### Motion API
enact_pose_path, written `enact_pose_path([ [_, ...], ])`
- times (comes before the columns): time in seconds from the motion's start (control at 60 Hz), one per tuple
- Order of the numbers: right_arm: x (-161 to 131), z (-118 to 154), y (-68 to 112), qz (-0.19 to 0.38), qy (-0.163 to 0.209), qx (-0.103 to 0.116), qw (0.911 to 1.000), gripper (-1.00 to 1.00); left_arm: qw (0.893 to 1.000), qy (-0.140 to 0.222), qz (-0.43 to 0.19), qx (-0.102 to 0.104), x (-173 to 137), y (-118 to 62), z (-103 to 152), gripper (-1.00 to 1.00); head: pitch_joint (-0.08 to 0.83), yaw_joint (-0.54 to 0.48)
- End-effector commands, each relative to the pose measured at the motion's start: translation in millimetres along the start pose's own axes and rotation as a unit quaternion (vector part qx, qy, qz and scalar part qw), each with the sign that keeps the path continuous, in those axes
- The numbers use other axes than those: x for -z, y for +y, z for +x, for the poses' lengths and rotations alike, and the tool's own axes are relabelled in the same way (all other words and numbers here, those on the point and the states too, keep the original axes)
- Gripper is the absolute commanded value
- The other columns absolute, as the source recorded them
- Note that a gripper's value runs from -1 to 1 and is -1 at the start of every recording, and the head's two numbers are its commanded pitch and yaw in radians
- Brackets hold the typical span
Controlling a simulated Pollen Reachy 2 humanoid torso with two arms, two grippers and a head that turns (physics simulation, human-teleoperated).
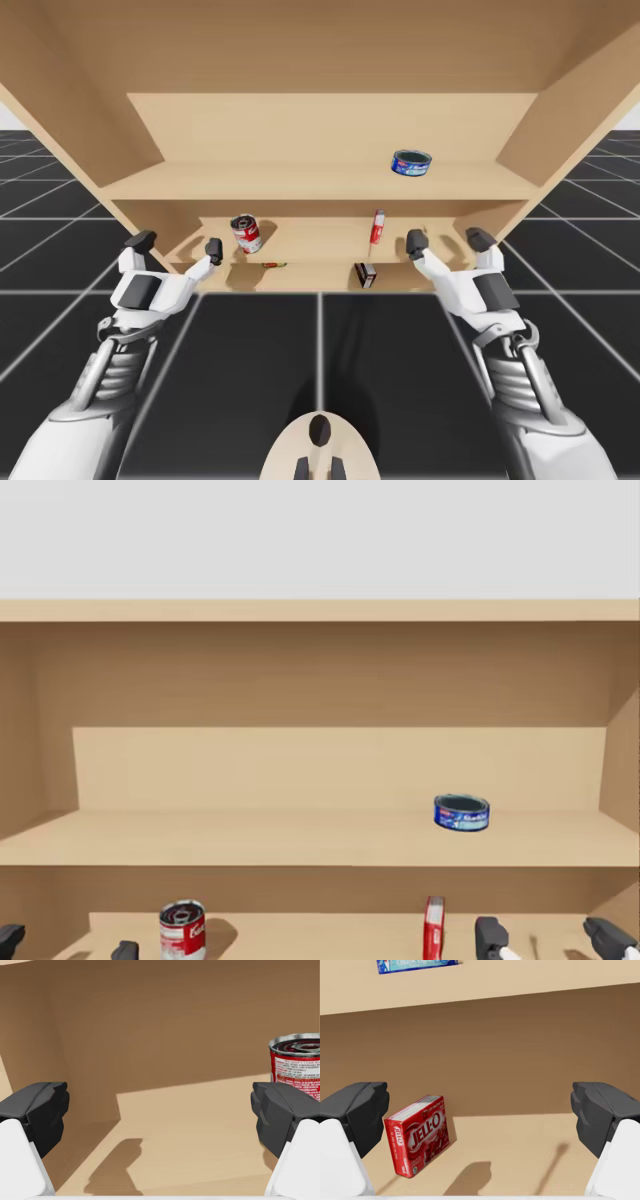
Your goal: Retrieve the pudding box from the shelves.
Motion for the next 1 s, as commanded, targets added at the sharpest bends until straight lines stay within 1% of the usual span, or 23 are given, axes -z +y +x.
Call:
enact_pose_path([
  [0.017, -2.6, -3.7, 9.5, -0.019, -0.005, 0.011, 0.9997, -1.00, 1.000, 0.001, 0.001, 0.001, 0.1, 0.2, 0.2, -1.00, -0.007, 0.00],
  [0.05, -3.3, -3.3, 10.8, -0.012, -0.012, 0.005, 0.9998, -1.00, 1.000, 0.001, 0.001, 0.001, 0.1, 0.2, 0.2, -1.00, 0.006, 0.00],
  [0.133, -1.3, -3.9, 11.1, -0.001, -0.004, -0.004, 1.0000, -1.00, 1.000, 0.001, 0.001, 0.001, 0.3, 0.1, 0.0, -1.00, 0.054, 0.00],
  [0.15, -0.7, -4.9, 11.2, 0.001, 0.001, -0.006, 1.0000, -1.00, 1.000, 0.001, 0.001, 0.001, 0.3, 0.1, 0.0, -1.00, 0.081, 0.00],
  [0.183, -0.5, -5.3, 11.4, 0.000, 0.005, -0.004, 1.0000, -1.00, 1.000, 0.001, 0.001, 0.001, 0.4, 0.1, -0.1, -1.00, 0.100, 0.00],
  [0.2, -0.3, -5.7, 11.6, 0.002, 0.007, -0.005, 1.0000, -1.00, 1.000, 0.001, 0.001, 0.001, 0.4, 0.1, -0.1, -1.00, 0.129, 0.00],
  [0.25, -0.1, -5.9, 11.8, 0.002, 0.006, -0.006, 1.0000, -1.00, 1.000, 0.001, 0.001, 0.001, 0.5, 0.3, 0.0, -1.00, 0.157, 0.00],
  [0.317, 0.2, -6.4, 12.1, 0.002, 0.007, -0.009, 0.9999, -1.00, 1.000, 0.000, 0.001, 0.000, 0.7, 0.6, 0.2, -1.00, 0.225, 0.01],
  [0.367, 0.4, -6.7, 12.3, 0.002, 0.008, -0.011, 0.9999, -1.00, 1.000, 0.000, 0.002, 0.000, 0.8, 0.8, 0.3, -1.00, 0.254, 0.01],
  [0.383, 0.5, -7.0, 12.6, 0.003, 0.008, -0.014, 0.9999, -1.00, 1.000, 0.000, 0.002, 0.000, 0.9, 1.1, 0.4, -1.00, 0.277, 0.01],
  [0.433, 0.5, -7.2, 12.8, 0.003, 0.008, -0.016, 0.9998, -1.00, 1.000, -0.001, 0.002, 0.000, 1.0, 1.2, 0.5, -1.00, 0.297, 0.01],
  [0.567, 0.5, -7.9, 13.4, 0.003, 0.008, -0.022, 0.9997, -1.00, 1.000, 0.000, 0.000, 0.000, 1.0, 1.4, 0.2, -1.00, 0.351, -0.02],
  [0.633, 0.4, -8.2, 13.5, 0.002, 0.007, -0.024, 0.9997, -1.00, 1.000, -0.001, 0.000, 0.000, 0.8, 1.4, 0.1, -1.00, 0.408, -0.07],
  [0.7, 0.1, -8.1, 14.2, 0.002, 0.005, -0.024, 0.9997, -1.00, 1.000, 0.000, -0.001, 0.000, 0.8, 1.7, 0.1, -1.00, 0.454, -0.10],
  [0.733, 0.1, -7.3, 14.2, 0.007, 0.004, -0.014, 0.9999, -1.00, 1.000, -0.001, -0.001, -0.001, 0.8, 1.9, 0.2, -1.00, 0.484, -0.12],
  [0.767, 0.1, -6.7, 15.6, 0.005, 0.007, -0.009, 0.9999, -1.00, 1.000, -0.001, -0.001, -0.001, 0.7, 1.9, 0.4, -1.00, 0.503, -0.13],
  [0.817, -0.2, -6.4, 16.5, 0.007, 0.004, -0.013, 0.9999, -1.00, 1.000, -0.001, -0.002, -0.002, 0.5, 1.5, 1.0, -1.00, 0.530, -0.15],
  [0.85, -0.2, -5.5, 17.2, 0.007, 0.006, -0.007, 0.9999, -1.00, 1.000, -0.001, -0.002, -0.003, 0.5, 1.5, 1.0, -1.00, 0.541, -0.15],
  [0.867, -0.3, -4.2, 17.8, 0.007, 0.010, 0.001, 0.9999, -1.00, 1.000, -0.001, -0.002, -0.003, 0.5, 1.0, 1.2, -1.00, 0.548, -0.16],
  [0.9, -0.8, -1.9, 18.8, 0.007, 0.011, 0.004, 0.9999, -1.00, 1.000, -0.001, -0.002, -0.004, 0.6, 1.0, 1.2, -1.00, 0.556, -0.16],
  [0.933, -1.7, 1.3, 19.6, 0.007, 0.011, 0.002, 0.9999, -1.00, 1.000, -0.001, -0.002, -0.004, 0.6, 0.5, 1.3, -1.00, 0.563, -0.16],
  [0.967, -3.0, 5.6, 21.0, 0.008, 0.014, 0.008, 0.9998, -1.00, 1.000, -0.001, -0.003, -0.004, 0.7, 0.5, 1.3, -1.00, 0.569, -0.17],
  [1.0, -5.4, 9.9, 23.5, 0.011, 0.020, 0.005, 0.9997, -1.00, 1.000, -0.001, -0.003, -0.005, 0.8, 0.3, 1.3, -1.00, 0.570, -0.17],
])
